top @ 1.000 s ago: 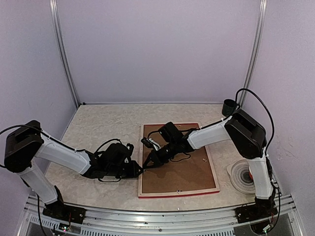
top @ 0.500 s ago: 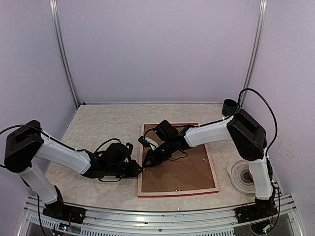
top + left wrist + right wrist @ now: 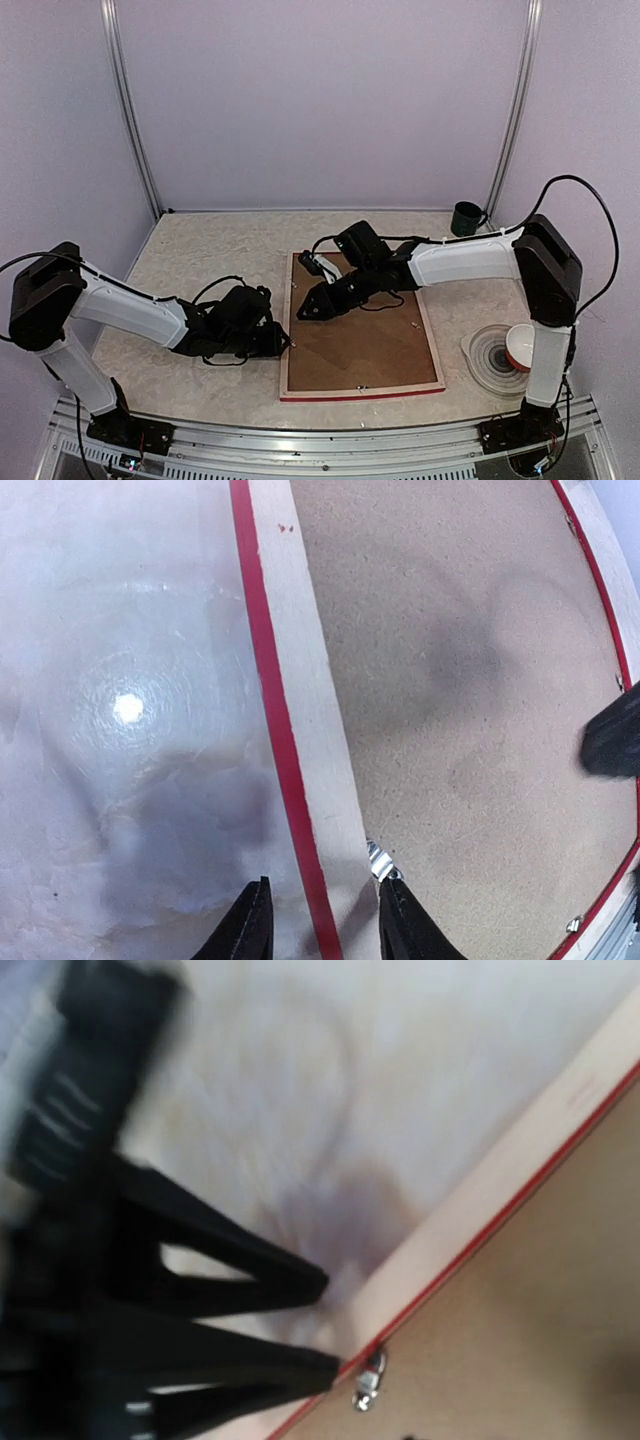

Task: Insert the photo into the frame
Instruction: Press the fastener onto the backboard.

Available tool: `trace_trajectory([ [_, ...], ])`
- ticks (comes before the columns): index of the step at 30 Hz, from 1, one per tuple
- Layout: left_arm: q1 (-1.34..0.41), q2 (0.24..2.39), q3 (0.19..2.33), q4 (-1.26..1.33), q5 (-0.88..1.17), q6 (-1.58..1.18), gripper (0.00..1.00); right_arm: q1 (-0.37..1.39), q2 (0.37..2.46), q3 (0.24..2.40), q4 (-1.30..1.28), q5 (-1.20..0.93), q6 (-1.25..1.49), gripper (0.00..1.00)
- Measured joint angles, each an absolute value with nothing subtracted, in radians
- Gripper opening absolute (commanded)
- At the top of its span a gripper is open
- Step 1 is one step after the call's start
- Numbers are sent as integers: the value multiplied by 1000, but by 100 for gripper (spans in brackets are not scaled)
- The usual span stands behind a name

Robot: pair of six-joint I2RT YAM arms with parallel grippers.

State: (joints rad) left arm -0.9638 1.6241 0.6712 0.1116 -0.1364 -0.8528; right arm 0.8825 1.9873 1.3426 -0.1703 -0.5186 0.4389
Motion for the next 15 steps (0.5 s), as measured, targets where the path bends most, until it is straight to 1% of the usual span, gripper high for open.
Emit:
trace_trajectory([
  [3,-964,1624,693,76,-162,-852,42,837,1881,1335,-182,-484,431,39],
  [6,-964,1624,709,56,-173,-852,42,797,1789,1297,-183,-430,419,43],
  [9,-965,1631,750,26,-173,-848,43,754,1720,1217,-194,-358,408,47],
  [15,-987,1718,892,-38,-173,-843,41,680,1651,1003,-215,-260,396,50],
])
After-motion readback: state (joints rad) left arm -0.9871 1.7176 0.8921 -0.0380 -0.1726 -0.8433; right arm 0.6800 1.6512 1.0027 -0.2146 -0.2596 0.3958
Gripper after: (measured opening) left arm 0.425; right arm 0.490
